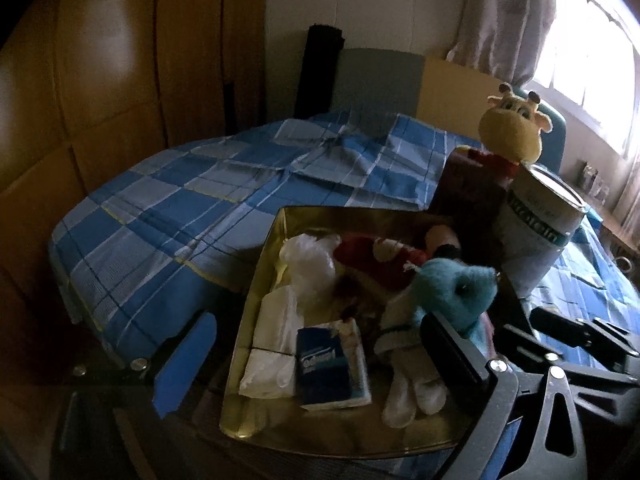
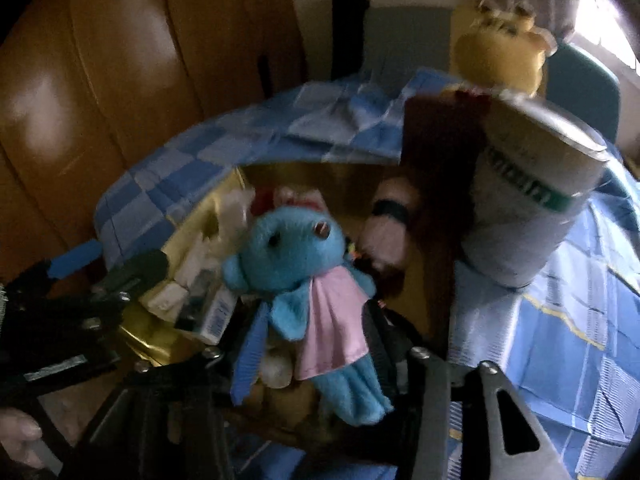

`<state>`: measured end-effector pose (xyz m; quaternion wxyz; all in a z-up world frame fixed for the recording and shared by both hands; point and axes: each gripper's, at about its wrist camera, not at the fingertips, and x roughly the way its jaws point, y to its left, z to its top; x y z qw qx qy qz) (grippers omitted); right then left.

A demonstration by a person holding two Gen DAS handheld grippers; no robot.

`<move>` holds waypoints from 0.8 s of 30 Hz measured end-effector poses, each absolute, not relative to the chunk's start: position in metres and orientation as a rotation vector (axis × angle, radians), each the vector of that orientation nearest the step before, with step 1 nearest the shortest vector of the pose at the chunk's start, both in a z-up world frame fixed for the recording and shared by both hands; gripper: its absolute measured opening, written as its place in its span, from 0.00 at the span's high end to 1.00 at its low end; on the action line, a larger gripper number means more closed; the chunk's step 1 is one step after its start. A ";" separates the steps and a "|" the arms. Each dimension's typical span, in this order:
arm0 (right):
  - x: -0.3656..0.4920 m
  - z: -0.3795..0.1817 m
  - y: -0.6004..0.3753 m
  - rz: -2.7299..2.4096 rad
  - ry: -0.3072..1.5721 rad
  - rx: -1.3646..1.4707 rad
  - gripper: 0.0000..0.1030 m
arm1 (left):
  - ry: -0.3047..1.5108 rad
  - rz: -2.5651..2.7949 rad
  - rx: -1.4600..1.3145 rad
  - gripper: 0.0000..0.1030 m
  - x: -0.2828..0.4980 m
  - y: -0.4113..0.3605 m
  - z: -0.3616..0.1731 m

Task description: Organize soft objects

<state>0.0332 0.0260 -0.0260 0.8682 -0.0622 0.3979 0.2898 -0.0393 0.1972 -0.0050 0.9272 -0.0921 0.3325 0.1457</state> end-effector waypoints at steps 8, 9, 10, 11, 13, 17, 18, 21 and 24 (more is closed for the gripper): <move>0.022 -0.015 0.002 0.425 0.764 -0.092 0.47 | 0.645 0.289 -0.186 0.00 -0.047 0.185 0.006; 0.022 -0.016 0.001 0.406 0.770 -0.089 0.47 | 0.638 0.288 -0.185 0.00 -0.048 0.183 0.007; 0.024 -0.018 -0.002 0.388 0.778 -0.084 0.47 | 0.633 0.290 -0.185 0.00 -0.049 0.182 0.008; 0.024 -0.019 -0.003 0.378 0.783 -0.078 0.47 | 0.634 0.292 -0.186 0.00 -0.050 0.180 0.009; 0.026 -0.022 -0.006 0.360 0.792 -0.072 0.47 | 0.638 0.303 -0.191 0.00 -0.050 0.179 0.010; 0.026 -0.024 -0.009 0.358 0.795 -0.068 0.47 | 0.629 0.323 -0.187 0.00 -0.051 0.177 0.011; 0.025 -0.024 -0.010 0.359 0.794 -0.068 0.47 | 0.627 0.326 -0.187 0.00 -0.051 0.177 0.011; 0.025 -0.025 -0.009 0.360 0.794 -0.068 0.47 | 0.617 0.338 -0.177 0.00 -0.053 0.177 0.012; 0.025 -0.025 -0.009 0.362 0.794 -0.067 0.47 | 0.613 0.341 -0.172 0.00 -0.053 0.176 0.012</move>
